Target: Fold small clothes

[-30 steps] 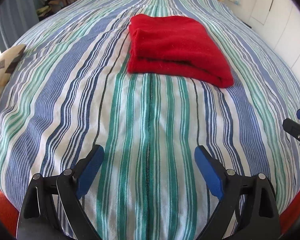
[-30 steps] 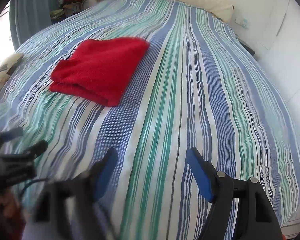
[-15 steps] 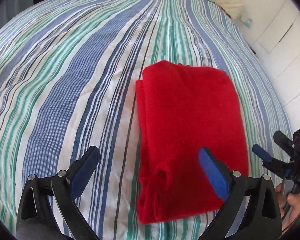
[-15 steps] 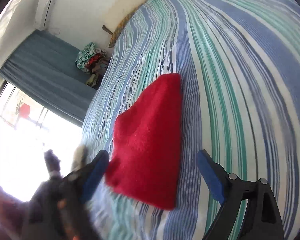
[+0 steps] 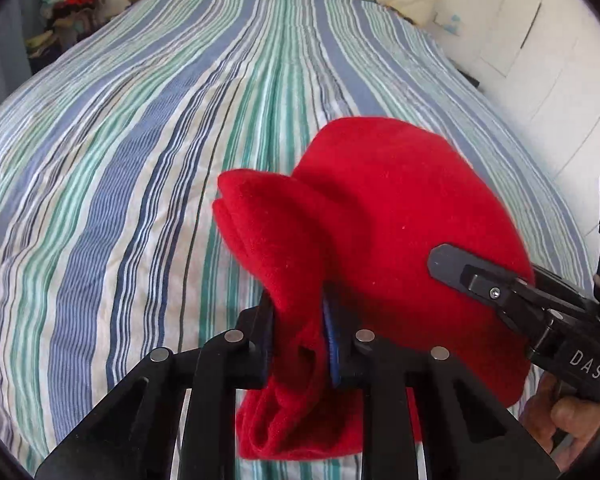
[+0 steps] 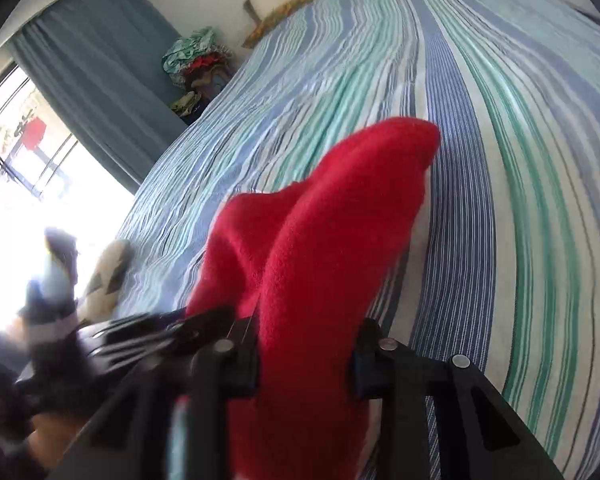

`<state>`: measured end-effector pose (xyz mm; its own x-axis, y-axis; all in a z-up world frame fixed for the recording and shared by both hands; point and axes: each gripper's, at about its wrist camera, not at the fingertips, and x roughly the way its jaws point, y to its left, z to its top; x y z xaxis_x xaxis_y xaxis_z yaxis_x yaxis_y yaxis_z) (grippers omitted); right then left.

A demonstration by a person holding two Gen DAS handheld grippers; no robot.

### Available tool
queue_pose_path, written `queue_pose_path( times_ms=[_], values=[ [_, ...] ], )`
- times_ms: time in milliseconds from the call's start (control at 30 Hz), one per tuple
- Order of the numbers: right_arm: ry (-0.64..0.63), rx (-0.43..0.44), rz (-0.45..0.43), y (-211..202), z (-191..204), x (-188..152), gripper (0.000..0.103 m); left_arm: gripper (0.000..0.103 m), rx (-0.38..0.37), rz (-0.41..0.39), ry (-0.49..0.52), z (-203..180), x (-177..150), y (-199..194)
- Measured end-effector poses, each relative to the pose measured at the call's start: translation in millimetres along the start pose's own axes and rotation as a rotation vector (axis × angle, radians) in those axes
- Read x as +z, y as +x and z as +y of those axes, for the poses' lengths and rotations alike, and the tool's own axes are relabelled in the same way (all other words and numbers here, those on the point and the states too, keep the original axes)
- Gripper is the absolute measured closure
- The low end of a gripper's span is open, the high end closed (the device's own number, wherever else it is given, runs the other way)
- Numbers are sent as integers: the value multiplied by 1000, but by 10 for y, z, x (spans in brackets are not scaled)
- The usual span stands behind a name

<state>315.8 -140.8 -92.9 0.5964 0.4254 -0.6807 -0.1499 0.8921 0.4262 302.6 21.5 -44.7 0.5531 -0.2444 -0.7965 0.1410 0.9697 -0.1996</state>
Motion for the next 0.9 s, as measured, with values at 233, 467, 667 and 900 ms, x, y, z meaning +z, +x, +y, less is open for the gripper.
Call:
queue_pose_path(
  times_ms=[233, 467, 667, 900],
  values=[
    [-105, -45, -168, -891, 107, 445, 70, 82, -58, -60, 58, -442, 299, -236],
    [227, -230, 69, -632, -1113, -54, 38, 70, 131, 165, 67, -303, -522, 430],
    [170, -369, -65, -1445, -1120, -719, 7, 1, 260, -143, 140, -338, -957, -701],
    [47, -460, -41, -2159, -447, -1199, 6, 1, 376, -76, 145, -684, -1209, -1247]
  ],
)
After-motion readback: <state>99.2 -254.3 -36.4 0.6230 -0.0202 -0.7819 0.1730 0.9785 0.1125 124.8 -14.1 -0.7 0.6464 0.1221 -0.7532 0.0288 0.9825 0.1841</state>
